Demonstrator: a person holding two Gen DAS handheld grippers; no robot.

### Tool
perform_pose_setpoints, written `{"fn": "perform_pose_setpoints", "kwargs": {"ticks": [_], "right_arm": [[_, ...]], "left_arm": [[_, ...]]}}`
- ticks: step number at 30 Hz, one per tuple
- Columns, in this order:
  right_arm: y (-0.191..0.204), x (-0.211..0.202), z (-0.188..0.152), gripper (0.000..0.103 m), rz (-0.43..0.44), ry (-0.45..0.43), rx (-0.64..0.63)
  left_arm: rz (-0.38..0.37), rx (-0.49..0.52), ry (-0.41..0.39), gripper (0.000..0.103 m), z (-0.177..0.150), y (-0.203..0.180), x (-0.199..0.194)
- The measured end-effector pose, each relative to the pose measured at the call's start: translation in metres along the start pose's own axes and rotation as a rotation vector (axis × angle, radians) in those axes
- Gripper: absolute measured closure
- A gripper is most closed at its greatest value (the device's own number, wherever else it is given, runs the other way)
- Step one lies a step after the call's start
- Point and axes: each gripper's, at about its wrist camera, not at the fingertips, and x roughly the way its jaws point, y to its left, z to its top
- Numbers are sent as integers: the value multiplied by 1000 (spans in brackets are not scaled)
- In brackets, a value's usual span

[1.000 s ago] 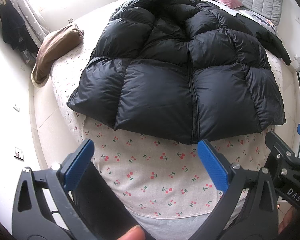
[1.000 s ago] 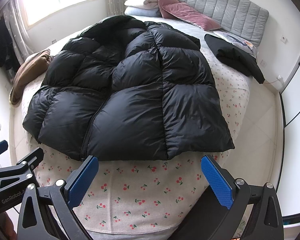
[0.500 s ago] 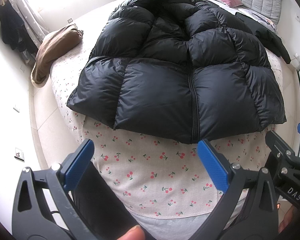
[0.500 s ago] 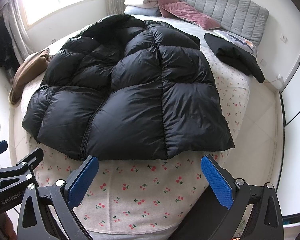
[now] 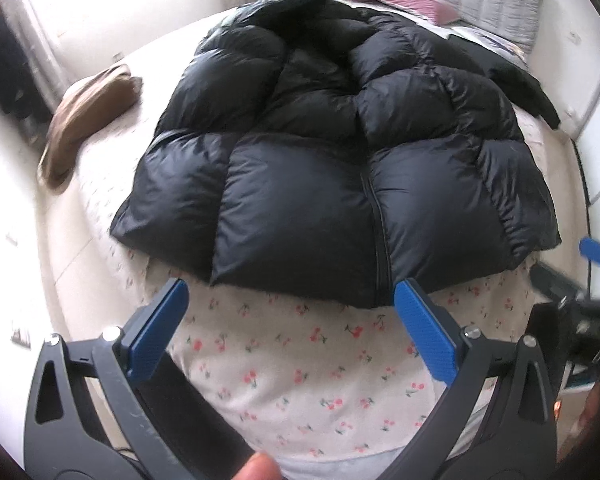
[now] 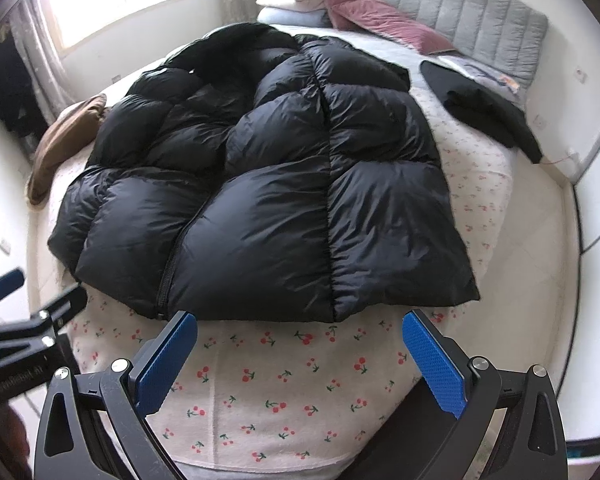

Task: Fold large clothes

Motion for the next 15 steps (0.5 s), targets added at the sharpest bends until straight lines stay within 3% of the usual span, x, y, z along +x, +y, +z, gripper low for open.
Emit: {"fn": "perform_pose_setpoints", "kwargs": {"ticks": [4, 9, 13, 15], "right_arm": [[-19, 2, 6, 0, -25, -21, 4], [-56, 17, 13, 0, 63, 46, 34], [-96, 33, 21, 0, 107, 88, 37], [-114, 40, 25, 0, 109, 107, 56]], "left_arm": [[-6, 36, -18, 0, 8, 13, 7], [-41, 95, -4, 0, 24, 42, 17], [-122, 37, 19, 0, 44, 88, 28], [-128, 8, 17, 0, 52, 109, 33]]}}
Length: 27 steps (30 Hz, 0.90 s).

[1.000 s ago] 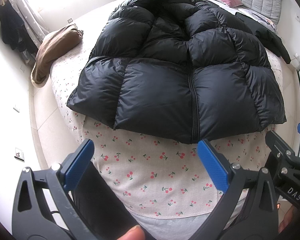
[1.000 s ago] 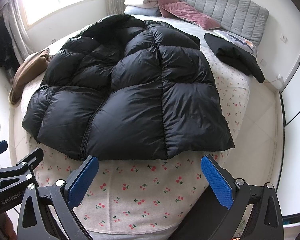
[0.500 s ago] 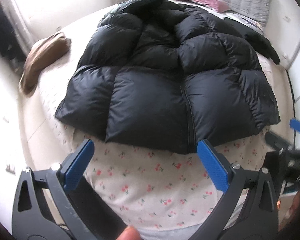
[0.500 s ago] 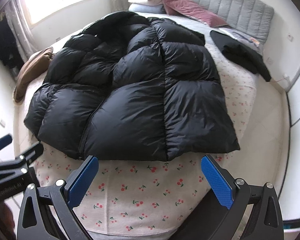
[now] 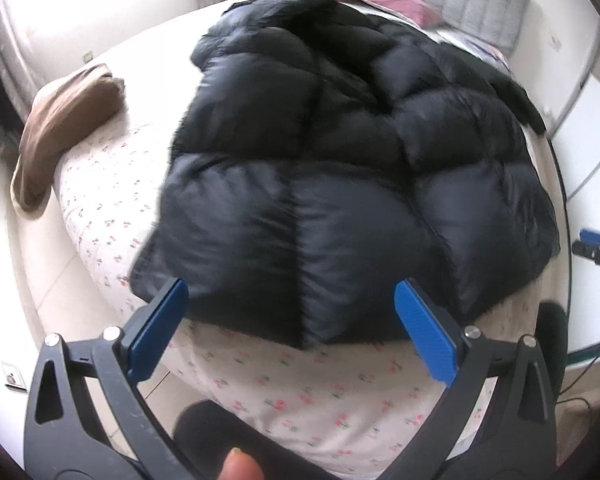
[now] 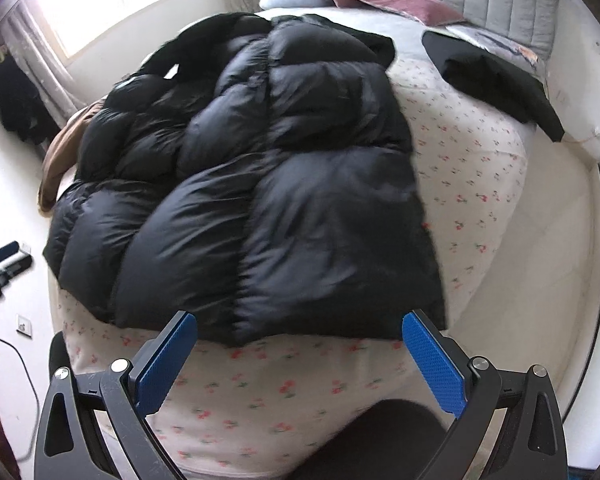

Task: Fold large clothes

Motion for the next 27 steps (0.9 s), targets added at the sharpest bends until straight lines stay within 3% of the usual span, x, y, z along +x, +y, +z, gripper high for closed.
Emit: {"fn": "perform_pose_setpoints", "kwargs": {"ticks": [4, 6, 9, 13, 19, 23, 26, 27], "right_arm": [[-40, 8, 12, 0, 36, 13, 44], [-54, 15, 18, 0, 59, 28, 69], [-83, 33, 25, 0, 192, 69, 166], [-110, 59, 30, 0, 328, 108, 275], [-133, 117, 32, 0, 573, 158, 463], [-124, 153, 25, 0, 672, 205, 527], [-117, 152, 29, 1, 691, 208, 533], [-113, 151, 29, 15, 688, 219, 525]], "left_arm": [[99, 26, 1, 0, 13, 40, 15], [90, 31, -6, 14, 17, 61, 25], [-28, -38, 73, 35, 19, 100, 53], [-166, -88, 130, 35, 13, 130, 90], [-416, -234, 110, 35, 3, 153, 131], [-577, -353, 106, 36, -15, 147, 143], [-676, -373, 121, 71, -24, 128, 135], [-682, -372, 116, 81, -26, 120, 129]]}}
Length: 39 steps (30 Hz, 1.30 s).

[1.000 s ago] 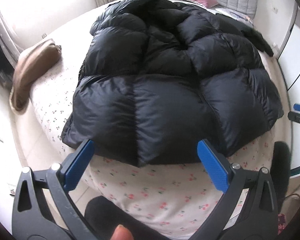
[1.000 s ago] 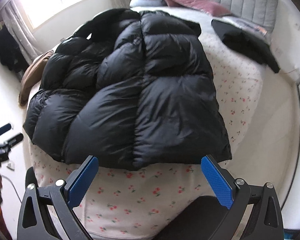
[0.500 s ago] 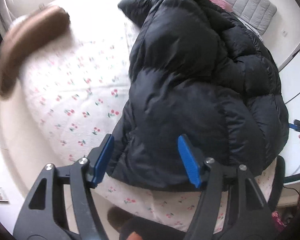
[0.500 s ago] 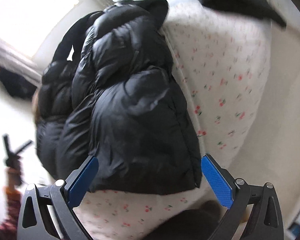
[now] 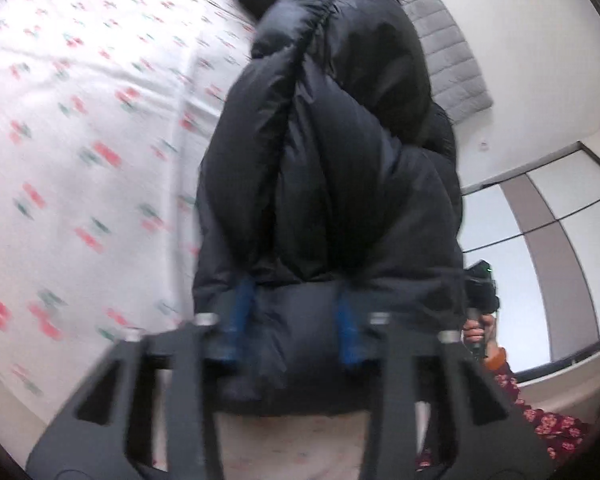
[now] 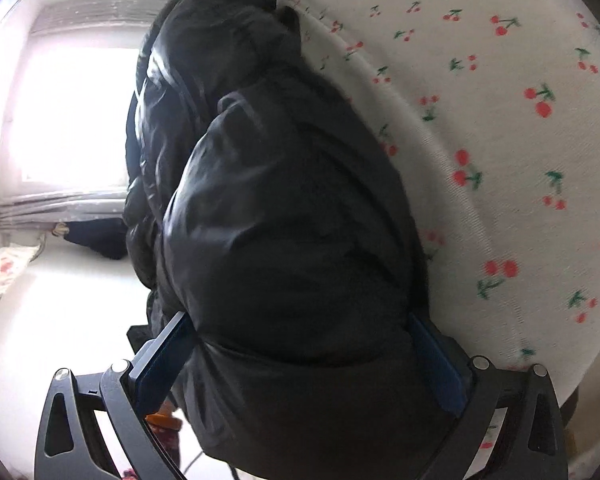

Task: Fold large clothes

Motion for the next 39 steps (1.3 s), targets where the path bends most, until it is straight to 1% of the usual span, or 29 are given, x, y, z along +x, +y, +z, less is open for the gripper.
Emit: {"fn": "perform_pose_setpoints", "kwargs": {"ticks": [1, 2, 3, 5, 7, 9, 10, 12, 14, 15, 16, 17, 19, 20, 22, 23, 24, 25, 27, 28, 29, 30, 31, 32, 33, 34, 36, 37, 39], "right_arm": [[3, 1, -2, 34, 2, 12, -3], [4, 2, -3, 68, 28, 16, 13], [7, -2, -5, 79, 48, -9, 25], [19, -16, -9, 89, 14, -74, -19], [27, -38, -13, 93, 15, -149, -29], [31, -66, -18, 94, 17, -229, -35], [31, -75, -21, 95, 20, -253, -36], [31, -93, -32, 95, 17, -284, -41], [35, -100, -46, 95, -4, -268, -70], [41, -98, -56, 95, -33, -247, -95], [49, -96, -67, 95, -59, -226, -115], [44, -105, -72, 95, -71, -211, -124], [41, -107, -85, 95, -111, -183, -126], [39, -109, -86, 95, -148, -167, -124], [29, -103, -85, 94, -269, -128, -113], [26, -98, -82, 91, -294, -109, -103], [23, -93, -78, 83, -308, -76, -90], [23, -89, -70, 79, -318, -61, -80], [32, -93, -60, 58, -350, -50, -72], [40, -99, -50, 52, -348, -60, -86], [46, -104, -47, 40, -340, -77, -96], [54, -111, -41, 33, -324, -102, -104], [64, -119, -26, 31, -300, -131, -106], [69, -123, -18, 29, -282, -148, -103], [77, -129, -2, 29, -253, -171, -99], [82, -134, 14, 28, -227, -195, -93], [84, -146, 18, 27, -201, -228, -77], [89, -146, 36, 27, -197, -249, -66], [95, -142, 59, 27, -192, -264, -63]], "left_arm": [[10, 9, -8, 86, -5, -10, -2], [12, 18, -19, 91, -12, -23, -4], [9, 21, -20, 93, -17, -34, -7], [21, 47, -19, 94, -28, -59, -15], [24, 97, -20, 95, -43, -93, -30], [24, 136, -19, 96, -56, -117, -41], [31, 161, -14, 96, -66, -131, -50], [50, 190, 8, 96, -82, -142, -56], [85, 203, 47, 97, -97, -148, -60], [110, 207, 72, 97, -106, -150, -60], [161, 208, 110, 97, -118, -150, -60], [209, 213, 133, 97, -126, -149, -59], [365, 244, 191, 97, -142, -146, -57], [413, 246, 213, 97, -146, -143, -57], [479, 227, 244, 95, -148, -140, -61], [500, 222, 248, 92, -146, -141, -61], [542, 227, 245, 86, -143, -145, -67], [581, 241, 228, 81, -139, -151, -78], [621, 276, 157, 45, -128, -166, -99], [619, 290, 105, 39, -119, -177, -112], [613, 299, 73, 35, -111, -182, -119], [606, 317, 35, 33, -98, -196, -129], [612, 334, 11, 31, -84, -205, -134], [620, 350, -7, 26, -74, -206, -135], [636, 382, -35, 24, -59, -219, -136], [650, 407, -50, 23, -45, -219, -133], [675, 479, -73, 22, -5, -232, -118], [667, 514, -82, 21, 18, -239, -106], [661, 552, -87, 21, 50, -247, -88]]}}
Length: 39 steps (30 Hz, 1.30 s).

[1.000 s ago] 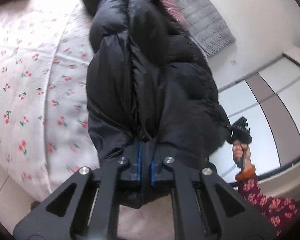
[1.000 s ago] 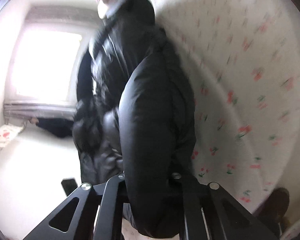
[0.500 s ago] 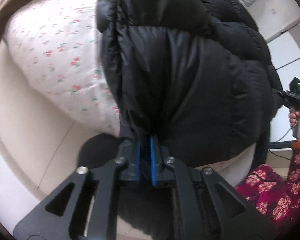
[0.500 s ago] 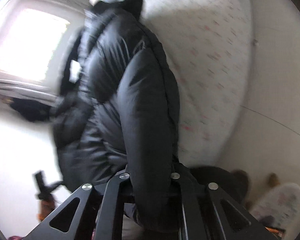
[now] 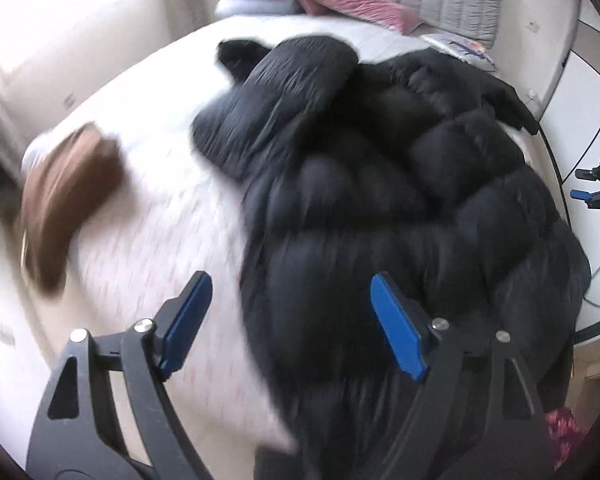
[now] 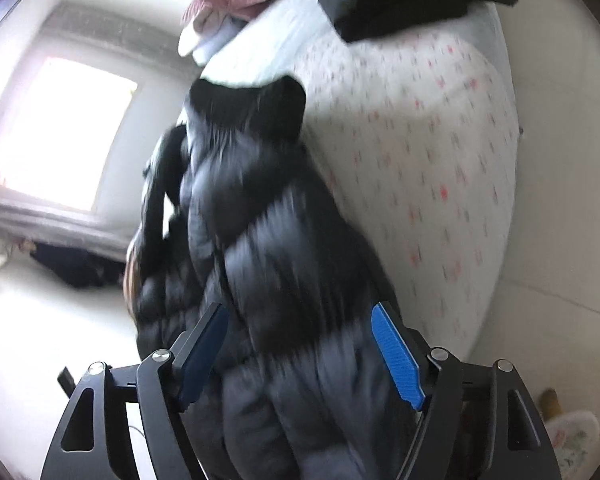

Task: Fold large clothes

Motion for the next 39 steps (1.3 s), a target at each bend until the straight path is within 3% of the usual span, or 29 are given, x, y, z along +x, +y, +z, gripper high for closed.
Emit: {"fn": "perform_pose_setpoints", "kwargs": {"ticks": [4, 9, 11, 14, 17, 19, 20, 21, 23, 27, 29, 31, 32, 33, 39], "right_arm": [[-2, 24, 37, 27, 12, -17, 14], [-15, 63, 85, 27, -124, -59, -16], [-30, 76, 102, 27, -88, -55, 48], [-45, 99, 122, 27, 37, -59, 159], [-44, 115, 136, 27, 109, -69, 211], [-39, 125, 144, 27, 153, -69, 235], [-37, 129, 147, 27, 165, -68, 246], [-35, 132, 150, 27, 170, -70, 255], [-29, 137, 156, 27, 168, -76, 258], [-19, 143, 166, 27, 143, -78, 238], [-20, 146, 169, 27, 148, -89, 267], [-22, 151, 173, 27, 173, -109, 316], [-22, 155, 174, 27, 190, -120, 341], [-22, 157, 175, 27, 199, -122, 354], [-20, 173, 178, 26, 181, -90, 393]], "left_arm": [[69, 83, -22, 21, 79, -32, 77], [128, 124, -33, 21, 151, -55, 162], [151, 139, -39, 21, 171, -59, 184], [189, 142, -44, 21, 198, -65, 218], [216, 111, 1, 22, 214, -61, 247], [221, 116, 21, 54, 215, -57, 254], [219, 113, 24, 102, 216, -55, 254], [214, 85, 14, 101, 215, -47, 245], [198, 16, -86, 101, 212, -29, 212], [248, -142, -228, 102, 193, 46, 137], [268, -161, -220, 98, 182, 72, 121], [294, -139, -163, 65, 173, 81, 118], [293, -133, -154, 36, 171, 78, 120], [269, -114, -151, 23, 169, 69, 123], [108, 45, -83, 22, 189, -20, 178]]}}
